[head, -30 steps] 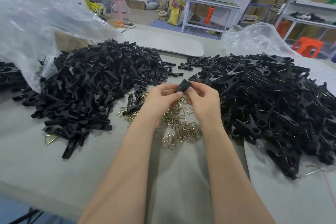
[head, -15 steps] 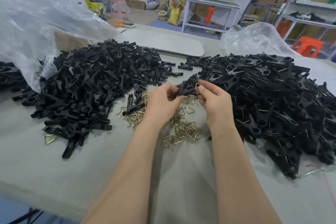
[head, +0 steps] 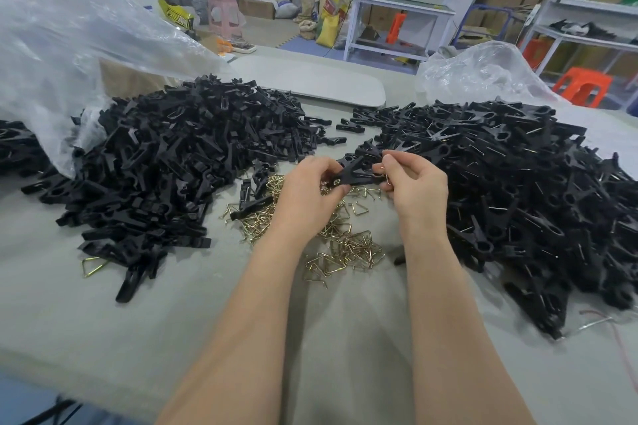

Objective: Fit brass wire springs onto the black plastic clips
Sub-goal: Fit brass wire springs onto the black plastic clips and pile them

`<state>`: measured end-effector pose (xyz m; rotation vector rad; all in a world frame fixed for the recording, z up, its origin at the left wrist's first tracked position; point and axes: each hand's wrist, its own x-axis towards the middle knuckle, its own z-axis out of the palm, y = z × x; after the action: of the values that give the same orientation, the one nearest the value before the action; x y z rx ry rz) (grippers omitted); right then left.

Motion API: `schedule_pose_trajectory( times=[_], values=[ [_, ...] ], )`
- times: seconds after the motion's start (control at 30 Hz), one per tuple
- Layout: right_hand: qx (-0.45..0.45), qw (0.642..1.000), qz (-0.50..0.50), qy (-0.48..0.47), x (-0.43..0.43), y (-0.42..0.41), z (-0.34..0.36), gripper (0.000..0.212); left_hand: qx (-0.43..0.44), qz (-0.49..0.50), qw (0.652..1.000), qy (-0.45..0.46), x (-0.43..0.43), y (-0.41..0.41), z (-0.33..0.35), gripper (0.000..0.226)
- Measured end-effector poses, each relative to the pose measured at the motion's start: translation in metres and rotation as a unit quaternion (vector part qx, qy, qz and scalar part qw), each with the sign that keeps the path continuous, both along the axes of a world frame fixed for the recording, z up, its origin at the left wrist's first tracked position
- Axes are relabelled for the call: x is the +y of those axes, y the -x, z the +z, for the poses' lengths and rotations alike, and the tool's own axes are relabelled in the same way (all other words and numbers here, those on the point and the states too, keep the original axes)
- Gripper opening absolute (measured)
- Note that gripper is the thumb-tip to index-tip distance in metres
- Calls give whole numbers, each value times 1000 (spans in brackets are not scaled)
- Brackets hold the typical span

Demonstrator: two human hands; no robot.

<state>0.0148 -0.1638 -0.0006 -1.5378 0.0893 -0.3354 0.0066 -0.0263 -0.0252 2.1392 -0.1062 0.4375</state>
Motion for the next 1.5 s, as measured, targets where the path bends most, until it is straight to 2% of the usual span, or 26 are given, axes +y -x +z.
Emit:
schedule_pose_trajectory(
  times=[0.2,0.47,0.6,0.7,0.9,1.1,1.27,1.5],
  values=[
    [21,1000,11,18,-3,-2,-1,4,-5,6,1000,-19,0,-1,-2,15],
    [53,993,108,10,-10,-1,0,23,5,-1,999,-43,1,1,-2,15],
    [24,995,50,85,-10,-1,-4,11,6,5,999,-54,1,1,-2,16],
    [18,996,30,82,-8,-1,-4,4,-8,-11,998,-56,0,2,0,17],
    [30,991,11,133,-3,-4,-7,13,-37,-33,997,-64,-4,3,2,17],
    [73,994,-3,85,-5,-4,-7,16,-51,-18,997,-60,-5,2,1,17],
    [79,993,-2,87,-2,-3,-5,18,-51,-15,997,-56,-5,3,2,16],
    [117,987,72,82,-5,-2,-2,20,-37,-53,997,-37,-3,6,6,18]
  ],
)
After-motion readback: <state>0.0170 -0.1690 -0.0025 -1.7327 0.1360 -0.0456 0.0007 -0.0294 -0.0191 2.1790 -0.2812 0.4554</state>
